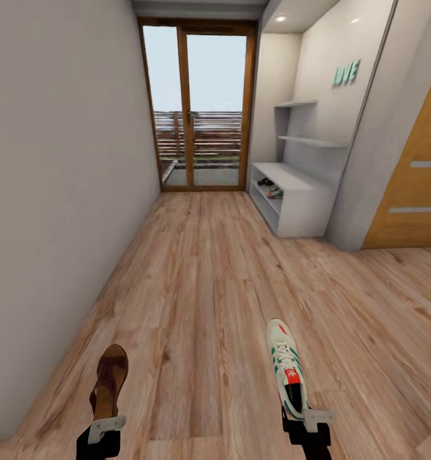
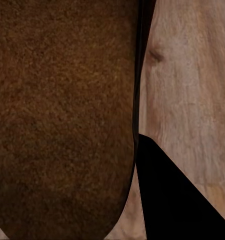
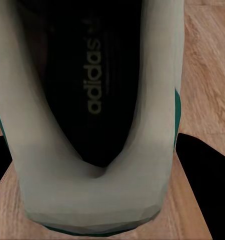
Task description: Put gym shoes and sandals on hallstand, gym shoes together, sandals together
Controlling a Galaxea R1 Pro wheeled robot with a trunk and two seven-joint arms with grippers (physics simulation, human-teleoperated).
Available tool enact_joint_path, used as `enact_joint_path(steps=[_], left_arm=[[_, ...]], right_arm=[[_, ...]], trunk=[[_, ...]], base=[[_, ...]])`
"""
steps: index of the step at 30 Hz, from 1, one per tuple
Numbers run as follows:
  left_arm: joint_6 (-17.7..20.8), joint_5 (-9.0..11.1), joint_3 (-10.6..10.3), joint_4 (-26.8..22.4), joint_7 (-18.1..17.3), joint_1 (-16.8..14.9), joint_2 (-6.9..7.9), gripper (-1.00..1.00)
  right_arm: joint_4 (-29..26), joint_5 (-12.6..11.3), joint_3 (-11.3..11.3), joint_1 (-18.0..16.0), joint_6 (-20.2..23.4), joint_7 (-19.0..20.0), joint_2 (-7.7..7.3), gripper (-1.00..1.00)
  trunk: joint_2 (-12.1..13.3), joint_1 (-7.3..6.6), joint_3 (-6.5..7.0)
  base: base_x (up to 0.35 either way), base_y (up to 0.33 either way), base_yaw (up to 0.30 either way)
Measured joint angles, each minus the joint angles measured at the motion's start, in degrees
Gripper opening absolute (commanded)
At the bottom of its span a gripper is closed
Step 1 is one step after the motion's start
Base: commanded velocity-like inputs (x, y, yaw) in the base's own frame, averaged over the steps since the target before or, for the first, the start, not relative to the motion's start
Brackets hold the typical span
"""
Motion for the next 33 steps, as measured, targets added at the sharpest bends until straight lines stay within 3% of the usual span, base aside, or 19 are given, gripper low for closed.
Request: enact_joint_path(steps=[33], left_arm=[[0.0,-0.03,0.09,-0.02,0.0,0.01,0.03,-1.0]], right_arm=[[0.03,0.17,0.04,0.0,0.0,0.09,0.06,-1.0]], trunk=[[0.0,0.0,0.0]], base=[[0.339,0.0,0.0]])
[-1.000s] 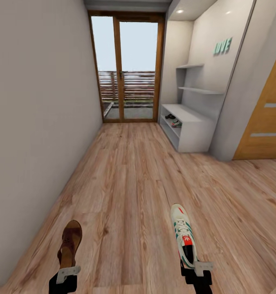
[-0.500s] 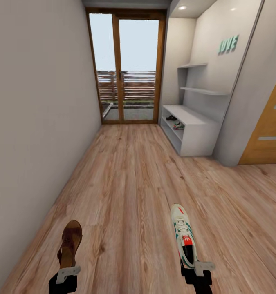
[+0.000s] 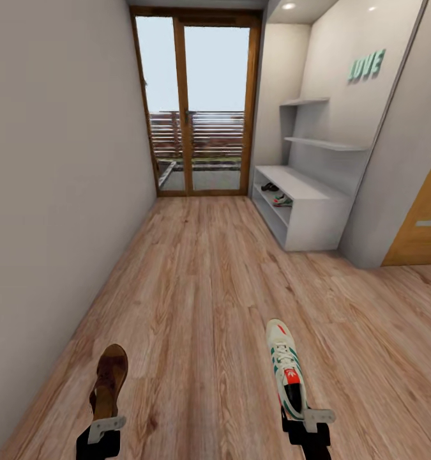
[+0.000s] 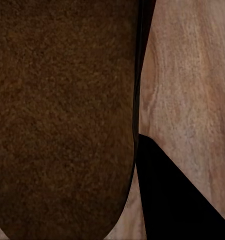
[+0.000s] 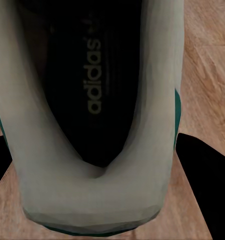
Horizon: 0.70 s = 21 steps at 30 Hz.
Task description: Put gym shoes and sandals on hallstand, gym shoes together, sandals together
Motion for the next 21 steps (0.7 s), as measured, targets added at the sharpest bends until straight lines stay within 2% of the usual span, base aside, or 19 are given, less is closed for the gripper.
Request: enact_joint_path(steps=[18,21], left_arm=[[0.0,-0.06,0.0,-0.01,-0.02,0.0,0.06,-1.0],[0.0,-0.06,-0.01,-0.01,0.0,-0.01,0.06,-1.0]], right_arm=[[0.08,0.27,0.17,0.0,0.01,0.23,-0.34,-1.0],[1.76,0.17,0.13,0.0,-0.02,0.19,-0.28,-1.0]], trunk=[[0.0,0.0,0.0],[0.0,0.0,0.0]], base=[[0.337,0.097,0.0],[0.336,0.092,0.0]])
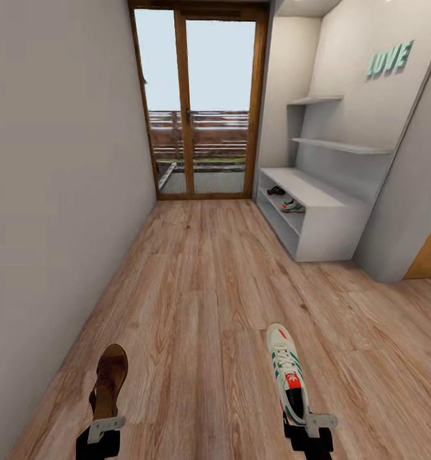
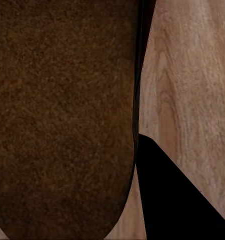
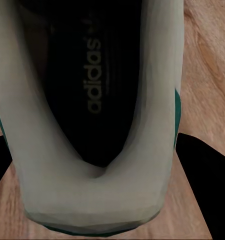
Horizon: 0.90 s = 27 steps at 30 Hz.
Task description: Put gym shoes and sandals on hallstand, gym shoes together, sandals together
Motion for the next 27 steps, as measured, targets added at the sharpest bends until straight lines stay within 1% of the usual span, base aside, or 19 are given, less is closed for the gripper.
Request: enact_joint_path(steps=[27], left_arm=[[0.0,-0.01,0.0,0.05,0.0,0.01,0.0,-1.0]], right_arm=[[0.52,0.1,0.05,0.0,-0.07,0.07,-0.06,-1.0]], trunk=[[0.0,0.0,0.0]], base=[[0.336,0.08,0.0]])
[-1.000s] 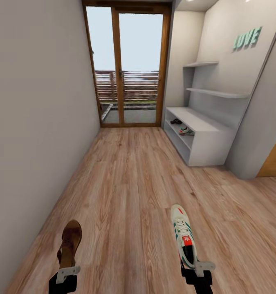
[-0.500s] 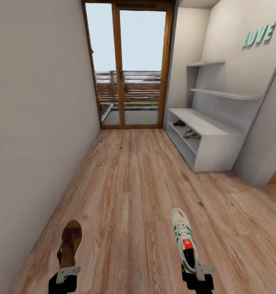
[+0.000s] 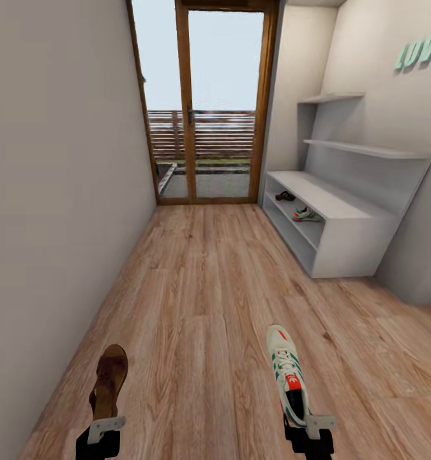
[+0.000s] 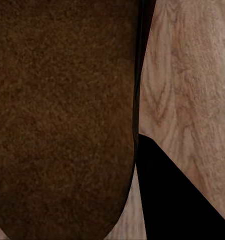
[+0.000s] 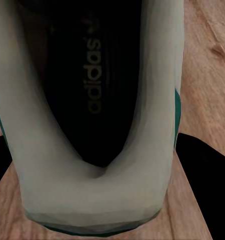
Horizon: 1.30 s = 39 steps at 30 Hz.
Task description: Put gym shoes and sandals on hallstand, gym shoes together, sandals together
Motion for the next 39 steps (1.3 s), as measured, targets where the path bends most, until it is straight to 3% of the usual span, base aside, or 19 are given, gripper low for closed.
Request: enact_joint_path(steps=[39], left_arm=[[0.0,0.01,-0.01,0.03,0.0,0.0,0.0,-1.0]], right_arm=[[0.0,-0.08,-0.01,0.0,-0.01,0.0,0.04,-1.0]], trunk=[[0.0,0.0,0.0]], base=[[0.336,0.015,0.0]])
